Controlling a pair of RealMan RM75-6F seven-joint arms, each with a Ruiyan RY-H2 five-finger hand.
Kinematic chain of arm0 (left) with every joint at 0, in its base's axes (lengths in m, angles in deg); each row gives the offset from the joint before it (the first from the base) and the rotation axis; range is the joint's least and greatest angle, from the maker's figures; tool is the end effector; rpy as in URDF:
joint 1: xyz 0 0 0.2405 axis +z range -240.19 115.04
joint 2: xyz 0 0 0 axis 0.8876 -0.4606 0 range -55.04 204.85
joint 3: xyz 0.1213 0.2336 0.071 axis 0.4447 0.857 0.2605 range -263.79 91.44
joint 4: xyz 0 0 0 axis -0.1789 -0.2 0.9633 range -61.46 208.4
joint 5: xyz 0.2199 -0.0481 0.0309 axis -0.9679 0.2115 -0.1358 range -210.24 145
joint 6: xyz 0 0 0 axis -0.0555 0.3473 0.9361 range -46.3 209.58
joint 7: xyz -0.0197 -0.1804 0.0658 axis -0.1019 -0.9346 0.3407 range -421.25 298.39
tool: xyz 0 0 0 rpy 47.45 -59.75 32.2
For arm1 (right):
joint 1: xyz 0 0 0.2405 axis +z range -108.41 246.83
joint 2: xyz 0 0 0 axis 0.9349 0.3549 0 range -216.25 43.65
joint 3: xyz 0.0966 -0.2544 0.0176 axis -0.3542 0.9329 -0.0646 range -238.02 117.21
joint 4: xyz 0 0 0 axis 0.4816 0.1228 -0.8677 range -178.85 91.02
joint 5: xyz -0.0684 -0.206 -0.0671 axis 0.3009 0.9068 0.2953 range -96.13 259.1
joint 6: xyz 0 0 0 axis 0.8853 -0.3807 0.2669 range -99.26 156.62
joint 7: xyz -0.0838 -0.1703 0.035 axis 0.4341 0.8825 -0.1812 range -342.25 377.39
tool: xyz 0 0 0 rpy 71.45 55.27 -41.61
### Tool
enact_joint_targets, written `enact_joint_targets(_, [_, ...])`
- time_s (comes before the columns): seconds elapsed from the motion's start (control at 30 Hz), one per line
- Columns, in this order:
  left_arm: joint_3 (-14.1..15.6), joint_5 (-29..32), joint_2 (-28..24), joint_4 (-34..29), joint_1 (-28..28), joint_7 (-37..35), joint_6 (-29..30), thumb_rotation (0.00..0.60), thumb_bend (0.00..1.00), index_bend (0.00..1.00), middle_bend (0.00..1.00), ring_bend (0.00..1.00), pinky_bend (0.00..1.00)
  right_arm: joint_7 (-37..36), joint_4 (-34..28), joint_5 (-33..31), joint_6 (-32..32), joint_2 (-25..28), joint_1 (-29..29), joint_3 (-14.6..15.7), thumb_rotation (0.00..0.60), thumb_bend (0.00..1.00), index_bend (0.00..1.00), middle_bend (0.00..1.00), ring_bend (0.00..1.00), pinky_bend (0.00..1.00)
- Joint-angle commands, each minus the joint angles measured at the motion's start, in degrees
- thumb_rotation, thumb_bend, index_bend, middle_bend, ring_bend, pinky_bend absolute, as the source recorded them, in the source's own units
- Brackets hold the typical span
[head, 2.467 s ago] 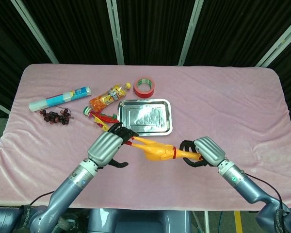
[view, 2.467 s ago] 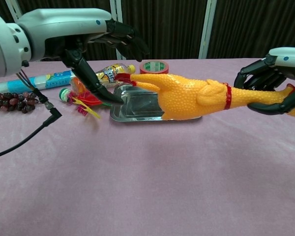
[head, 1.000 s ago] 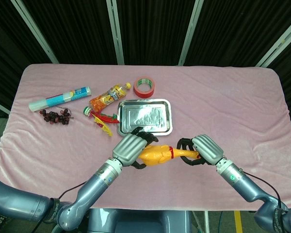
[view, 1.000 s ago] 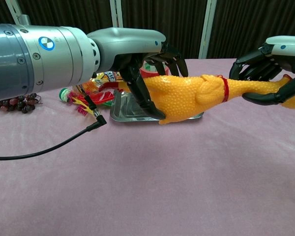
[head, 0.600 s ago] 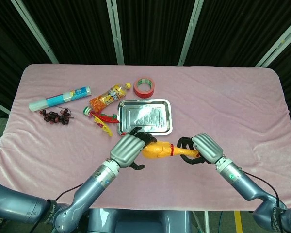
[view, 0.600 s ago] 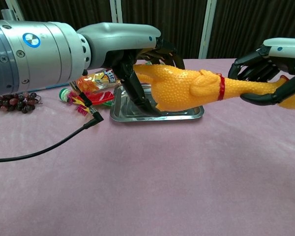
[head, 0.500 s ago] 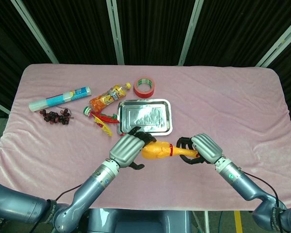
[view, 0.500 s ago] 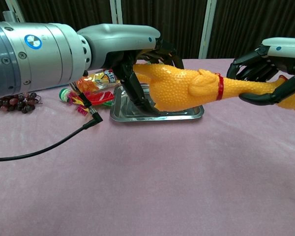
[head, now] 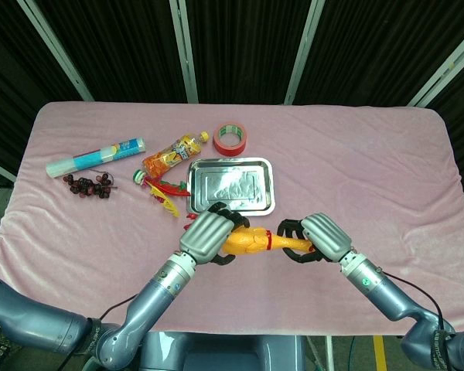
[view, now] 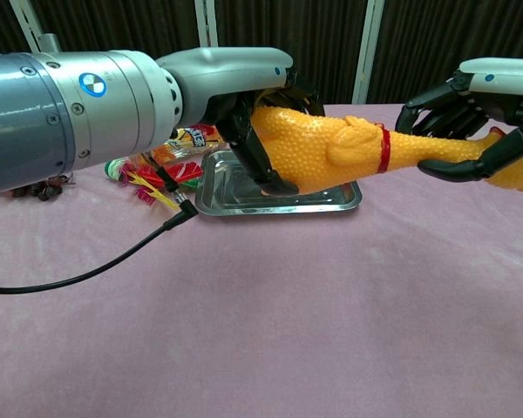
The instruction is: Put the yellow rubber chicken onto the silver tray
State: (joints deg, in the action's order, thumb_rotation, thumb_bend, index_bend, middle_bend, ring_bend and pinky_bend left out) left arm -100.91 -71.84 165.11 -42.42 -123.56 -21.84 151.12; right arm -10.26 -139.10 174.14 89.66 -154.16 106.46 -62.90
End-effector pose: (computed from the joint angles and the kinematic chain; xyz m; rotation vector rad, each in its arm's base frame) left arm 0.0389 0.3289 -0.0471 -2.0093 -1.0532 -1.1190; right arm -0.1570 -0.3484 0.0412 1.9531 -1.2967 1.3266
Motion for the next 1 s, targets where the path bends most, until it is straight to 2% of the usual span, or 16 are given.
enact_joint_targets(0.03, [0.1,-1.1,0.9,0.7,0.3,-0.3,1.1,0.6,0.4,0.53,0.48,0.41,0.2,0.3,-0.1,-0.1,-0.3,-0.1,0.1,0.1,0.6,0.72,1.0,0.76,0.71,0.77])
enact_joint_targets(0.27, [0.2,-3.6,3.0,2.6,1.0,-1.6,2.8,0.6,0.49,0.73,0.67,0.58,0.25,0.5,-0.1,-0.3,-0.7,-0.5,0.3,0.1,0.6,0.72,1.0,0.76,0.71,0.78])
enact_joint_targets(0.4, [0.2,-4.3,3.7,3.4,1.2,-1.8,2.8,0.6,0.53,0.82,0.75,0.64,0.25,0.5,0.0,-0.4,-0.8,-0.7,0.3,0.1,0.6,0.72,1.0,0.76,0.71,0.78])
enact_joint_targets(0.47, [0.1,-4.5,4.0,3.8,1.3,-2.1,2.9,0.6,0.53,0.83,0.76,0.65,0.25,0.4,0.0,-0.5,-0.9,-0.7,0.3,0.1,0.6,0.72,1.0,0.76,0.71,0.78])
enact_joint_targets(0.5, [0.1,-4.6,4.1,3.9,1.4,-2.1,2.9,0.6,0.51,0.8,0.75,0.64,0.25,0.4,0.1,-0.5,-0.9,-0.8,0.3,0.1,0.6,0.72,1.0,0.76,0.71,0.78])
enact_joint_targets(0.57, [0.2,-4.8,4.1,4.0,1.6,-2.3,2.8,0.6,0.44,0.66,0.64,0.56,0.25,0.3,0.2,-0.6,-0.9,-0.8,0.3,0.1,0.6,0.72,1.0,0.76,0.71,0.78])
enact_joint_targets(0.63, [0.6,-4.6,3.7,3.7,1.9,-2.2,2.4,0.6,0.31,0.43,0.47,0.44,0.25,0.3,0.4,-0.7,-1.0,-0.8,0.3,0.1,0.6,0.72,1.0,0.76,0.71,0.78])
enact_joint_targets(0.67, [0.7,-4.5,3.4,3.4,2.0,-2.2,2.1,0.6,0.26,0.35,0.4,0.39,0.25,0.2,0.5,-0.8,-1.0,-0.9,0.3,0.1,0.6,0.72,1.0,0.76,0.71,0.78])
enact_joint_targets(0.73, [0.7,-4.7,2.8,2.9,2.4,-2.8,1.8,0.6,0.21,0.27,0.31,0.33,0.25,0.0,0.6,-1.0,-1.0,-0.9,0.3,0.0,0.6,0.72,1.0,0.76,0.71,0.78])
enact_joint_targets(0.8, [0.8,-4.8,2.4,2.5,2.7,-3.1,1.6,0.6,0.19,0.24,0.27,0.3,0.25,-0.1,0.8,-1.1,-1.0,-0.9,0.3,-0.1,0.6,0.72,1.0,0.76,0.71,0.78])
enact_joint_targets(1.0, [0.4,-5.0,1.2,1.7,3.3,-3.8,0.9,0.6,0.18,0.2,0.25,0.3,0.25,-0.6,1.3,-1.4,-1.2,-1.0,0.4,-0.2,0.6,0.72,1.0,0.76,0.71,0.78])
